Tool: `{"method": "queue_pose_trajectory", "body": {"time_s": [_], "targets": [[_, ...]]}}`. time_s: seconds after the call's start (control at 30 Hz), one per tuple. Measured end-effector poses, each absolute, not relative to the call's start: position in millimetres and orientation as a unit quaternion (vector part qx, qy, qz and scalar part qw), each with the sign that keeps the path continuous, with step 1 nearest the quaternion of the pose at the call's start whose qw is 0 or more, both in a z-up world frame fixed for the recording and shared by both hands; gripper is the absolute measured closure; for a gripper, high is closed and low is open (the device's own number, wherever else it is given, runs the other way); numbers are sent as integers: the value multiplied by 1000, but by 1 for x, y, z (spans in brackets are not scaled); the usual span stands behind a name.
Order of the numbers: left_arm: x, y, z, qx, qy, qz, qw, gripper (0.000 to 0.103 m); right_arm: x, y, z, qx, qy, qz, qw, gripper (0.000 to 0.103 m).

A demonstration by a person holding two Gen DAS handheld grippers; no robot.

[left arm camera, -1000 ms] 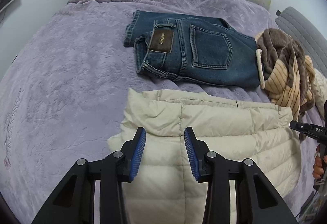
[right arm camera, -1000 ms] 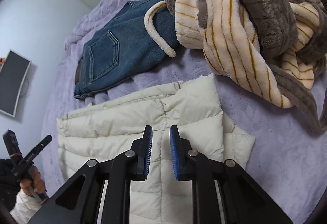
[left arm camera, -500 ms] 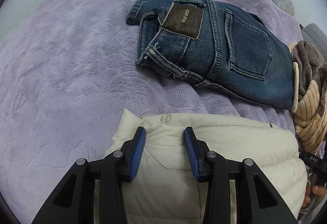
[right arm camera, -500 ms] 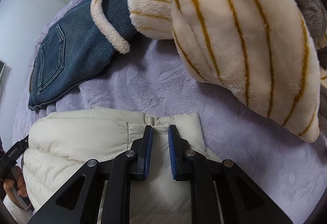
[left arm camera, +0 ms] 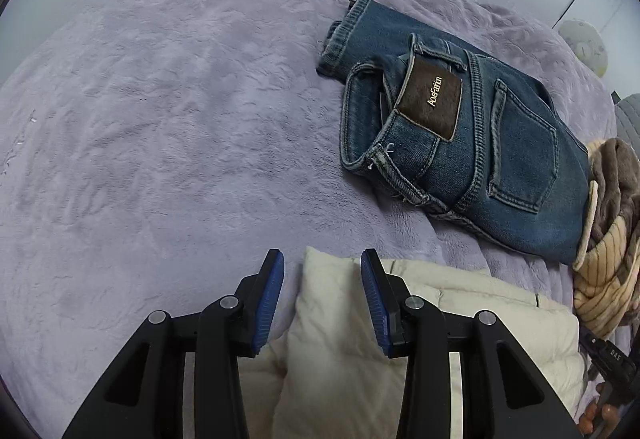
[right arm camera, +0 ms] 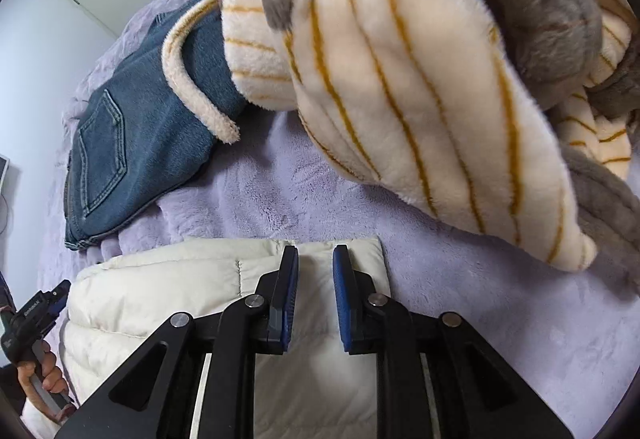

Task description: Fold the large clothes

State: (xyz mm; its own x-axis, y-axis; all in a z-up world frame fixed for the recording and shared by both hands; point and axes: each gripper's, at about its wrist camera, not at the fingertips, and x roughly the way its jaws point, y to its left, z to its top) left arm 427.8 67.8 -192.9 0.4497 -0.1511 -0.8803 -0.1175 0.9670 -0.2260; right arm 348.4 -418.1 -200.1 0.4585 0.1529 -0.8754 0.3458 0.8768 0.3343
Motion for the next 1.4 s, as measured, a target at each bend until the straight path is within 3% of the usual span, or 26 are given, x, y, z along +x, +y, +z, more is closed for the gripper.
{"method": "queue_pose_trajectory", "body": {"time_s": [0.1,0.17,0.2,0.23,0.47,0.6,0.73,0.93,1.4], "targets": [[404,74,-177,-106,524,-15,845,61,329,-414,-177,234,504,-51,830,82],[383,77,-168,-104,529,-22,842,59,311,-410,-166,242,498,-44,831,65],[371,77,-163,-106,529,-24,842,49,301,-409,-161,249,496,-41,831,47],[358,78,-158,-110,527,-27,842,38,290,-407,-155,257,491,-40,832,40],[273,88,-149,-148,540,-40,828,34,222,-383,-136,296,489,-7,821,39],[236,95,-160,-161,559,-52,812,34,180,-374,-142,334,492,22,804,21],[211,107,-187,-248,582,-69,771,34,147,-365,-158,387,486,35,783,14],[195,108,-235,-365,596,-107,707,34,123,-360,-204,482,492,42,724,14],[249,96,-256,-374,563,-98,730,34,145,-376,-264,606,430,35,669,14]]}}
